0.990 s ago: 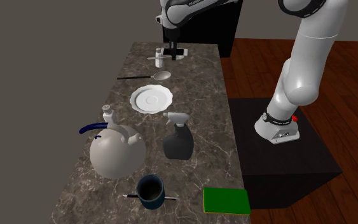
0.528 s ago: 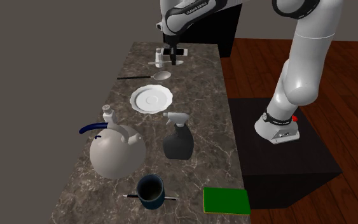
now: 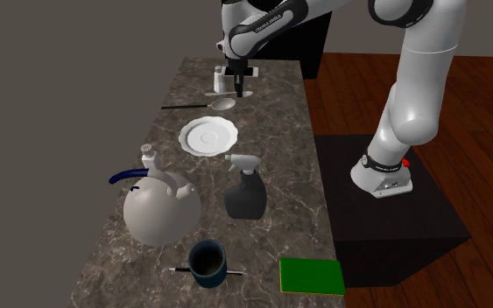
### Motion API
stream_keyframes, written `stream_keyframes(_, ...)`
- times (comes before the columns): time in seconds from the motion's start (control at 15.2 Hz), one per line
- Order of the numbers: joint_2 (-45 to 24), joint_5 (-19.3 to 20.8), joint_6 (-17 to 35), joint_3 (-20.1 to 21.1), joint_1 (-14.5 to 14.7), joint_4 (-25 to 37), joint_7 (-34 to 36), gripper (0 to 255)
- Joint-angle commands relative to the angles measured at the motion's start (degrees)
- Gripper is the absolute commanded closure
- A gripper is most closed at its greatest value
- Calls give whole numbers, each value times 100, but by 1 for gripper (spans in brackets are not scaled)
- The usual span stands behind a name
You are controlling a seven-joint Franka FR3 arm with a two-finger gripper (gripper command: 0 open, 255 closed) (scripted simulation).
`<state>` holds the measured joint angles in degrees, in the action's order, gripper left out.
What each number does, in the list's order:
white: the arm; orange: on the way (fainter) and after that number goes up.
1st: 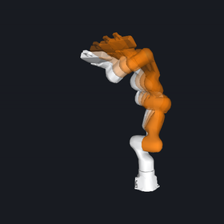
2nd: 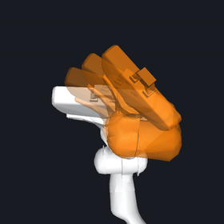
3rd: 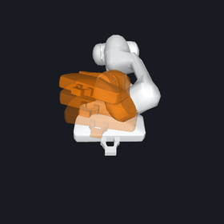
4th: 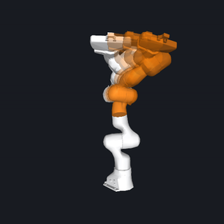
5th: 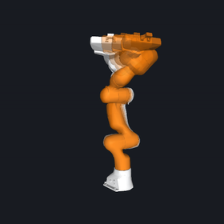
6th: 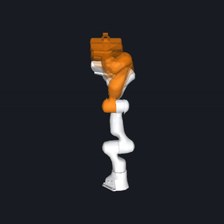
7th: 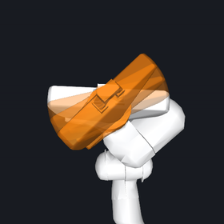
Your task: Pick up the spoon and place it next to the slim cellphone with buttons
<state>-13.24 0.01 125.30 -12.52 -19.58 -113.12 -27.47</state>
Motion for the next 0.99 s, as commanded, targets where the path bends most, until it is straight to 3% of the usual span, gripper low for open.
stream_keyframes(0.0, -25, -6, 28, 3, 0, -2, 0, 255)
stream_keyframes(0.33, -24, -6, 27, 3, 0, -1, 0, 255)
stream_keyframes(0.4, -24, -6, 27, 3, 0, -1, 0, 0)
stream_keyframes(0.73, -24, -6, 27, 3, 0, -1, 0, 0)
stream_keyframes(0.92, 228, 54, -494, -6, 29, 272, 41, 0)
